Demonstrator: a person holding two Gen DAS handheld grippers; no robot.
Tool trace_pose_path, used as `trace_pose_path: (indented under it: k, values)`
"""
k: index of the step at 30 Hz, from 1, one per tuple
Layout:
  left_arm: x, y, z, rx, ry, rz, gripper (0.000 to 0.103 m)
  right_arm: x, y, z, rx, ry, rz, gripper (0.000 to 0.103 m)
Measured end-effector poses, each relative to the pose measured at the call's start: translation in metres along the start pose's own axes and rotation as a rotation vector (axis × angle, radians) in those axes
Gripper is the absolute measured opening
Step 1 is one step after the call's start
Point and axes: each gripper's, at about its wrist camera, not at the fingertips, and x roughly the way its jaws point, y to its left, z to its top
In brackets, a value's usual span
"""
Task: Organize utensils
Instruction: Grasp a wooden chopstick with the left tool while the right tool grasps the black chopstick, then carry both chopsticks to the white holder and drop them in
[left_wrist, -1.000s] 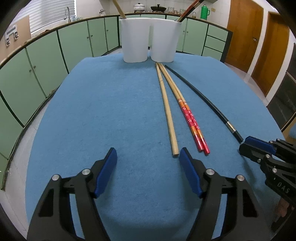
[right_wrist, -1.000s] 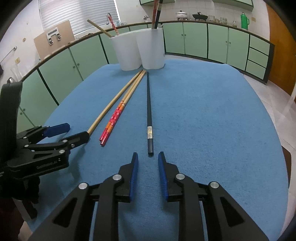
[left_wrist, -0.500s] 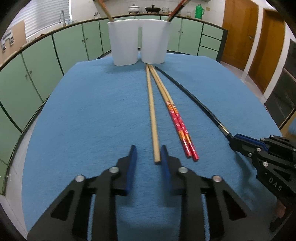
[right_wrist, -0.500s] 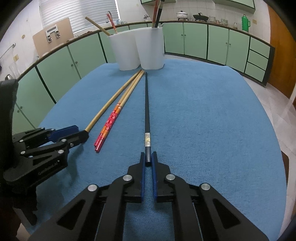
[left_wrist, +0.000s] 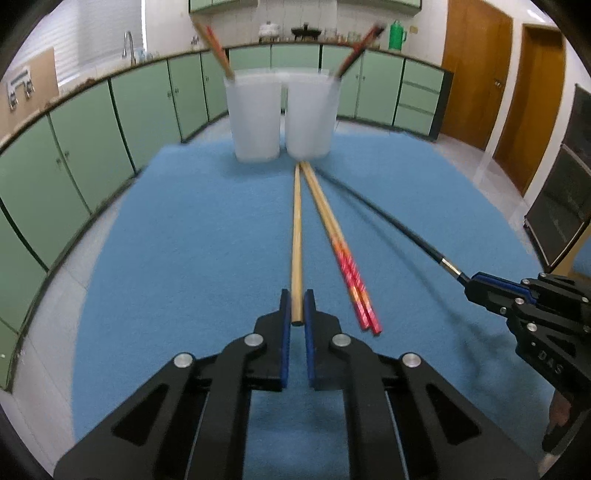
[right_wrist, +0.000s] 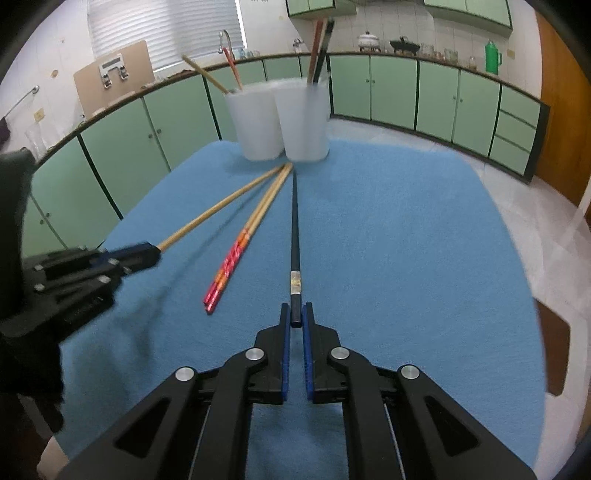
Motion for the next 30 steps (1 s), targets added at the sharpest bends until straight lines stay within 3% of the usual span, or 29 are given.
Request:
trace_pose_path:
  k: [11,17,30]
  values:
    - [-0.079,0.011,0.058,0.015,-0.196,-0.015,0.006,-0.064,-0.002,0.054,-0.062,-0.135,-0.034,0.006]
    - [-0.101,0.012,0.092,0.015,-0.276,-0.040,0.006,-0.089,0.004,0.102,-0.101,-0.186,0.003,0.006]
    - [-0.116,0.016,0.132,0.031,-0.324,-0.108,0.006,-0.102,0.018,0.182,-0.192,-0.174,0.100,0.006]
